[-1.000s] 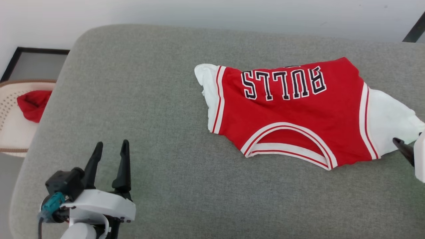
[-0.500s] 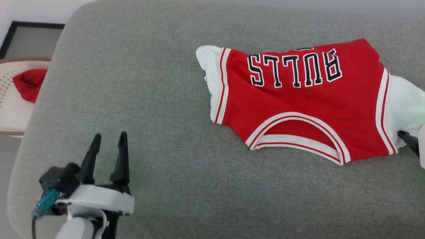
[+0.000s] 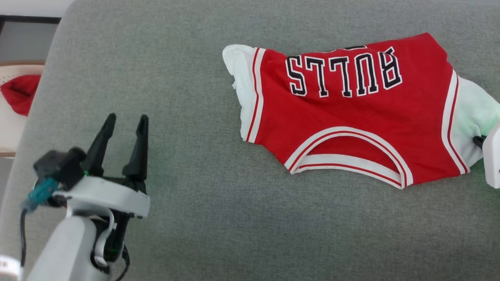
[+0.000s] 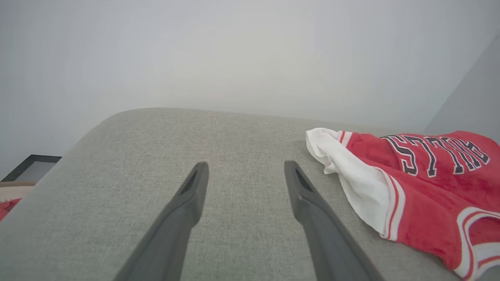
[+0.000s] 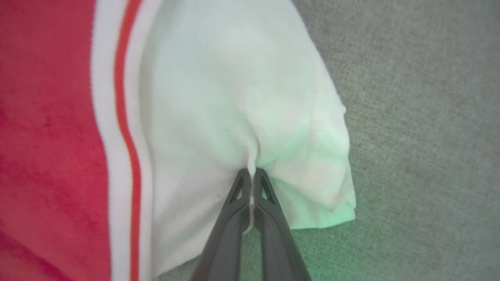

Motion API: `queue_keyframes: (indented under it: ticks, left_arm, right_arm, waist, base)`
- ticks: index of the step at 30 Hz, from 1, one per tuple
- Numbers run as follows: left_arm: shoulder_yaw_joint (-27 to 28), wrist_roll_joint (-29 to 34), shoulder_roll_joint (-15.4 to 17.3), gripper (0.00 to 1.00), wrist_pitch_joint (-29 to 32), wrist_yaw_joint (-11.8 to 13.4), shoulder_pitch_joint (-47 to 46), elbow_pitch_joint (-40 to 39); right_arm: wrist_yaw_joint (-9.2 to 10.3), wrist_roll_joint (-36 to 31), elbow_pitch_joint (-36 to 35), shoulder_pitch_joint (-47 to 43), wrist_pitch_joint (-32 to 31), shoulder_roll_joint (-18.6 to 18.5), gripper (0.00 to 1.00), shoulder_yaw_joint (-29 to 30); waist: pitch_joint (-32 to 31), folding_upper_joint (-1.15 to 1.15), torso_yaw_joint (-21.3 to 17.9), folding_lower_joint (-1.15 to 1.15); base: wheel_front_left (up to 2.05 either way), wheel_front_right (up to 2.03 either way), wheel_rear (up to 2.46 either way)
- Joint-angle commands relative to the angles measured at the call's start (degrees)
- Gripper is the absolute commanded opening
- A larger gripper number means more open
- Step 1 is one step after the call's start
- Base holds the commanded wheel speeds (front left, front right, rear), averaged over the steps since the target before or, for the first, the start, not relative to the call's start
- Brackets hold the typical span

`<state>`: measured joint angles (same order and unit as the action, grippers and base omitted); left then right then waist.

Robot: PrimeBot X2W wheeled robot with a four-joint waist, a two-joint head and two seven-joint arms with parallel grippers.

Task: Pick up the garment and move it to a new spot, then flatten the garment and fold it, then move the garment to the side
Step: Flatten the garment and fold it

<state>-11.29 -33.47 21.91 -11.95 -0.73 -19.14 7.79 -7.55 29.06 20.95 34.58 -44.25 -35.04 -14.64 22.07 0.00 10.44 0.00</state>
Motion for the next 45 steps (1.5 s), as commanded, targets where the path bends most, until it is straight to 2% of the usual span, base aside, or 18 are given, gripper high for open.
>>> queue_keyframes:
  ticks: [1, 5, 9, 13, 18, 21, 25, 30, 42, 43, 45]
  left_arm:
    - [-0.67, -0.47, 0.87, 1.00, 1.58, -1.00, -1.63, 0.16]
    - [-2.74, -1.45, 3.31, 1.00, 8.02, -3.68, -6.25, 0.98]
    - [-5.34, -5.80, 5.48, 1.00, 17.13, -5.92, -12.24, 2.00]
    - [-9.54, -10.95, 6.33, 1.00, 26.85, -6.67, -18.57, 4.38]
    - [-16.35, -21.17, 5.62, 1.00, 40.43, -6.80, -25.00, 8.04]
    - [-20.43, -26.38, 5.19, 1.00, 45.94, -6.82, -27.89, 9.81]
    - [-23.49, -30.67, 4.71, 1.00, 47.78, -6.83, -31.56, 12.53]
    - [-27.05, -33.99, 3.82, 1.00, 46.82, -6.84, -34.71, 16.57]
    - [-35.03, -38.15, 3.22, 1.00, 44.01, -6.84, -38.07, 21.79]
    - [-35.71, -38.50, 3.15, 0.95, 43.74, -6.84, -38.30, 21.98]
    - [-36.78, -38.99, 3.46, 0.13, 42.63, -6.84, -38.92, 22.03]
  right_arm:
    - [0.13, -0.30, 3.68, -3.18, -0.62, 1.24, 0.00, -2.04]
    - [0.13, -0.29, 3.96, -2.34, 0.72, 1.55, 0.00, -2.43]
    - [0.13, -0.37, 4.16, -1.35, 2.13, 2.03, 0.00, -2.76]
    - [0.13, -0.34, 4.72, -0.51, 2.79, 2.63, 0.00, -3.29]
    - [0.17, -0.13, 5.31, 0.59, 3.26, 2.89, 0.00, -3.80]
    - [0.19, -0.13, 5.50, 1.20, 3.44, 2.89, 0.00, -4.11]
    - [0.30, -0.13, 5.65, 2.02, 3.49, 2.86, 0.00, -4.52]
    - [0.32, -0.35, 5.71, 2.76, 3.40, 2.97, 0.00, -4.95]
    - [0.33, -0.42, 6.26, 3.78, 4.00, 3.35, 0.00, -5.56]
    - [0.33, -0.40, 6.32, 3.81, 4.08, 3.42, 0.00, -5.63]
    - [0.33, -0.40, 6.46, 3.97, 4.29, 3.66, 0.00, -5.80]
  waist:
    - [0.07, 0.00, -0.29, 0.00]
    - [0.04, 0.00, -0.66, 0.00]
    - [0.13, 0.00, -1.06, 0.00]
    - [0.75, 0.00, -1.41, 0.00]
    - [1.76, 0.00, -1.87, 0.00]
    - [2.45, 0.00, -2.22, 0.00]
    - [3.32, 0.00, -2.70, 0.00]
    - [4.05, 0.00, -3.18, 0.00]
    - [5.08, 0.00, -3.64, 0.00]
    - [5.12, 0.00, -3.68, 0.00]
    - [5.13, 0.00, -3.82, 0.00]
  base:
    - [0.00, 0.00, 0.00]
    - [0.00, 0.00, 0.00]
    - [0.00, 0.00, 0.00]
    - [0.00, 0.00, 0.00]
    - [0.00, 0.00, 0.00]
    - [0.00, 0.00, 0.00]
    - [0.00, 0.00, 0.00]
    - [0.00, 0.00, 0.00]
    - [0.00, 0.00, 0.00]
    - [0.00, 0.00, 0.00]
    - [0.00, 0.00, 0.00]
